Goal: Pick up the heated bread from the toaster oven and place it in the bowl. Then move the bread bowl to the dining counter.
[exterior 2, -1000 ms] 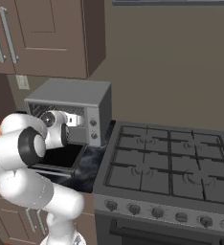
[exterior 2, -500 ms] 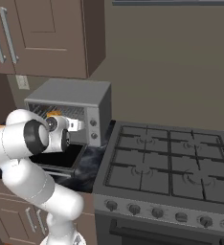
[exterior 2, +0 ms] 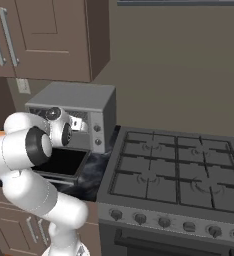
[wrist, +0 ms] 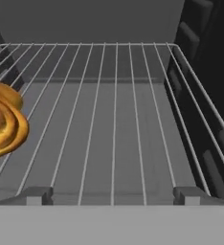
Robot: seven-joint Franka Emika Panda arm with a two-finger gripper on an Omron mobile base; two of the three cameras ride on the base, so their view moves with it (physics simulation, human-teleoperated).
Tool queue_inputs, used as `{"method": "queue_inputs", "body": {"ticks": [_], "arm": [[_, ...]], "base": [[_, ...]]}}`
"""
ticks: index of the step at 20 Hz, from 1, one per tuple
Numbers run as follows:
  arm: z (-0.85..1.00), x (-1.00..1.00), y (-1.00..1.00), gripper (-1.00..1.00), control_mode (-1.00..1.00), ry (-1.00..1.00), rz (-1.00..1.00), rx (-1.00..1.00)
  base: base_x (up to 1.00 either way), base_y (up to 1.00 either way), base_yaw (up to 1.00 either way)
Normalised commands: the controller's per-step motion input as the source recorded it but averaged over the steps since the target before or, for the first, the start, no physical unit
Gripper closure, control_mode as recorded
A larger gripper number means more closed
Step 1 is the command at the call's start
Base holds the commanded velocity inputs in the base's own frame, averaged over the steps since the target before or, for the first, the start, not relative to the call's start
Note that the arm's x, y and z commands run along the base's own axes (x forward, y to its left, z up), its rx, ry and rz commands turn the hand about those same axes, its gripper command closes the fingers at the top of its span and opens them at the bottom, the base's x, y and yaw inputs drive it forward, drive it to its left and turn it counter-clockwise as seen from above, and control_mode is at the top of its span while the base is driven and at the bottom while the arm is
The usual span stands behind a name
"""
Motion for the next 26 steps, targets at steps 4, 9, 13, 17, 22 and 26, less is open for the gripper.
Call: {"method": "queue_inputs", "body": {"ticks": [4,9,13,17,22,26], "arm": [[-0.23,-0.21,0.13,-1.0,-1.0,0.43,0.0,0.0],[-0.39,-0.62,0.18,-1.0,-1.0,0.42,0.0,0.0],[-0.57,-0.99,0.23,-1.0,-1.0,0.39,0.0,0.0],[-0.61,-1.0,0.25,-1.0,-1.0,0.34,0.0,0.0],[-0.6,-1.0,0.34,-1.0,-1.0,0.28,0.0,0.0],[-0.57,-1.0,0.51,-1.0,-1.0,0.25,0.0,0.0]], "base": [[0.0,0.0,0.0],[0.0,0.0,0.0],[0.0,0.0,0.0],[0.0,0.0,0.0],[0.0,0.0,0.0],[0.0,0.0,0.0]]}}
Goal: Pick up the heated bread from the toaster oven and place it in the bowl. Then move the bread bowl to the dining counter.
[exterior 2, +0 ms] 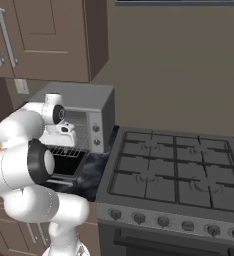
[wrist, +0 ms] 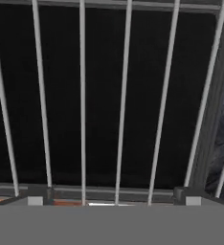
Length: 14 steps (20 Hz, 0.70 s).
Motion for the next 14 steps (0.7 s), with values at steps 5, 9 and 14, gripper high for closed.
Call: {"method": "queue_inputs", "body": {"ticks": [5,9,14], "arm": [[-0.21,-1.0,0.77,-1.0,-1.0,0.12,0.01,0.0],[0.26,-0.66,0.96,-1.0,-1.0,-0.09,0.08,0.0],[0.45,0.23,0.58,-1.0,-1.0,-0.13,0.19,-0.01]], "base": [[0.0,0.0,0.0],[0.0,0.0,0.0],[0.0,0.0,0.0]]}}
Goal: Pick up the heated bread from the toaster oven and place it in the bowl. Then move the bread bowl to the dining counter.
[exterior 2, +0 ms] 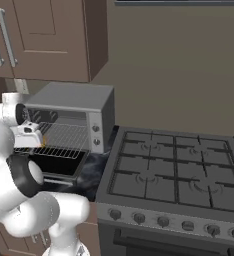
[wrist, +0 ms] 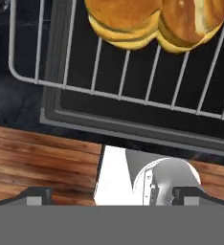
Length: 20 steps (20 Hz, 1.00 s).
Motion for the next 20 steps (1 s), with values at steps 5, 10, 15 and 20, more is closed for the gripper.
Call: {"method": "queue_inputs", "body": {"ticks": [5,10,15,20], "arm": [[0.11,0.68,-0.14,-1.0,-1.0,-0.01,0.24,-0.02],[-0.09,0.13,-0.33,-1.0,-1.0,-0.01,0.33,-0.05],[-0.15,0.0,0.03,-1.0,-1.0,-0.19,0.22,0.0],[-0.08,0.21,-0.03,-1.0,-1.0,-0.25,0.1,0.12]], "base": [[0.0,0.0,0.0],[0.0,0.0,0.0],[0.0,0.0,0.0],[0.0,0.0,0.0]]}}
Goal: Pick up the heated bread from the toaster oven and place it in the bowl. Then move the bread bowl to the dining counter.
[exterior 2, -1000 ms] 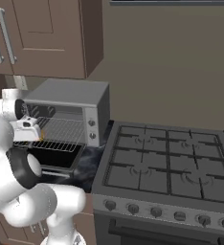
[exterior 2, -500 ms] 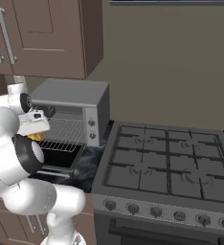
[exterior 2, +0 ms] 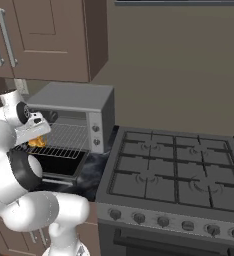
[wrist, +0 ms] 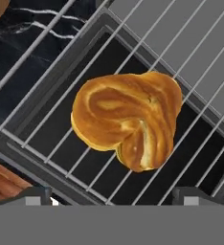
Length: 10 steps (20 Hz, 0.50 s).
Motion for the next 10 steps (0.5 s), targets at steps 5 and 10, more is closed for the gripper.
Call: {"method": "queue_inputs", "body": {"ticks": [5,10], "arm": [[-0.01,0.22,-0.04,-1.0,-1.0,-0.11,0.07,0.18],[-0.16,0.18,0.0,-1.0,-1.0,0.0,0.04,0.15]], "base": [[0.0,0.0,0.0],[0.0,0.0,0.0]]}}
